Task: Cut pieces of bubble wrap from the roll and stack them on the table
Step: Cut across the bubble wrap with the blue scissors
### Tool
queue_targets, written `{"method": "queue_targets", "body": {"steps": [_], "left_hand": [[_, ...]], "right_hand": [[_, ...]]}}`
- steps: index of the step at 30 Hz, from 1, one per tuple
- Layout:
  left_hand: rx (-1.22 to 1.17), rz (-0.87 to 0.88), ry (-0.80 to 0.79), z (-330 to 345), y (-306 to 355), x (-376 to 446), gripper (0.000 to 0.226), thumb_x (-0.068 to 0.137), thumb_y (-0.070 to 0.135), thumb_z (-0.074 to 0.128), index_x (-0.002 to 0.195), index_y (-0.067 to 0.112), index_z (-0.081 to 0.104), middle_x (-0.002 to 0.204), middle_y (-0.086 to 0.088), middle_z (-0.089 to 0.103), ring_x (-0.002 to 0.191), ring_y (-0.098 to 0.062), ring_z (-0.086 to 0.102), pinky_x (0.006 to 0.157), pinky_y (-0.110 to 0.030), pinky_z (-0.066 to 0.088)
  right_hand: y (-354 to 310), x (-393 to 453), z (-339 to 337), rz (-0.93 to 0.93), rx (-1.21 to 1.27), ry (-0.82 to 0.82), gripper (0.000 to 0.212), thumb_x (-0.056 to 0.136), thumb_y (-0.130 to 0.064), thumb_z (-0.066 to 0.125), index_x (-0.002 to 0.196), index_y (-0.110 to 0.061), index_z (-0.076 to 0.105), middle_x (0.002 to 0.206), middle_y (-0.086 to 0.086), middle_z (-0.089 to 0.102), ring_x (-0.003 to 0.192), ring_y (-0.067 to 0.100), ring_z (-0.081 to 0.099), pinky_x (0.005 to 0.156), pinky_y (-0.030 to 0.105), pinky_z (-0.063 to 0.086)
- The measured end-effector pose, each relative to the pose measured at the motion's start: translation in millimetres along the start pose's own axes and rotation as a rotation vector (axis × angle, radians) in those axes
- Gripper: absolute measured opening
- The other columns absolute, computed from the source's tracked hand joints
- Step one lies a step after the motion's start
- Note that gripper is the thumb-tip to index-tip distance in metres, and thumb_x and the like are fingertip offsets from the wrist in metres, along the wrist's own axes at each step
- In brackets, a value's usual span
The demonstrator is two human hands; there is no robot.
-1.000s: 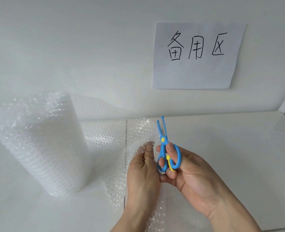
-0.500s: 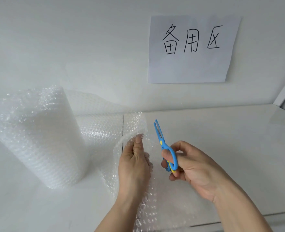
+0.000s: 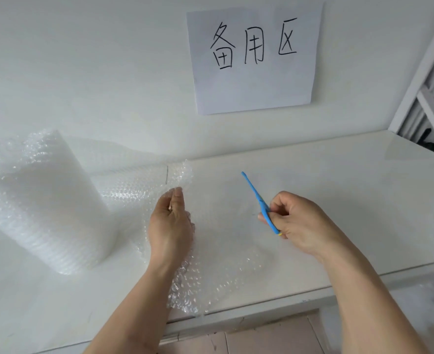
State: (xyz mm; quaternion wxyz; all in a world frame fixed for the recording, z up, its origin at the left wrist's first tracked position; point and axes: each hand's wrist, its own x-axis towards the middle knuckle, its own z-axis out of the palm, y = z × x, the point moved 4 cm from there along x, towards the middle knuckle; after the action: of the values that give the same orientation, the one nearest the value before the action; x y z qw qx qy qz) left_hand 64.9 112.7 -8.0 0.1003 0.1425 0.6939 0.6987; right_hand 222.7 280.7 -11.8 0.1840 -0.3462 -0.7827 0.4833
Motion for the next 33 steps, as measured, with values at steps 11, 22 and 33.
{"method": "queue_targets", "body": {"steps": [11, 22, 33], "left_hand": [[-0.016, 0.045, -0.201, 23, -1, 0, 0.06, 0.072, 0.059, 0.073, 0.12, 0.026, 0.058, 0.068, -0.002, 0.047, 0.047, -0.015, 0.045, 0.048, -0.028, 0.035], [0.137, 0.063, -0.142, 25, -8, 11, 0.039, 0.087, 0.052, 0.065, 0.11, 0.02, 0.064, 0.05, 0.009, 0.051, 0.043, -0.014, 0.051, 0.045, -0.026, 0.038], [0.088, -0.061, -0.211, 27, -11, 20, 0.029, 0.081, 0.045, 0.075, 0.099, 0.023, 0.069, 0.054, 0.005, 0.043, 0.051, -0.018, 0.043, 0.047, -0.025, 0.032]], "right_hand": [[10, -5, -31, 0.024, -0.444, 0.136, 0.014, 0.088, -0.032, 0.064, 0.093, -0.024, 0.054, 0.085, -0.002, 0.064, 0.071, 0.021, 0.058, 0.053, 0.026, 0.041], [20, -8, -42, 0.001, -0.344, 0.046, 0.007, 0.086, -0.025, 0.069, 0.092, -0.024, 0.065, 0.091, -0.005, 0.064, 0.076, 0.017, 0.06, 0.061, 0.025, 0.043], [19, -8, -40, 0.005, -0.372, 0.228, 0.014, 0.089, -0.02, 0.066, 0.103, -0.019, 0.067, 0.098, 0.001, 0.066, 0.082, 0.027, 0.065, 0.072, 0.033, 0.052]]}}
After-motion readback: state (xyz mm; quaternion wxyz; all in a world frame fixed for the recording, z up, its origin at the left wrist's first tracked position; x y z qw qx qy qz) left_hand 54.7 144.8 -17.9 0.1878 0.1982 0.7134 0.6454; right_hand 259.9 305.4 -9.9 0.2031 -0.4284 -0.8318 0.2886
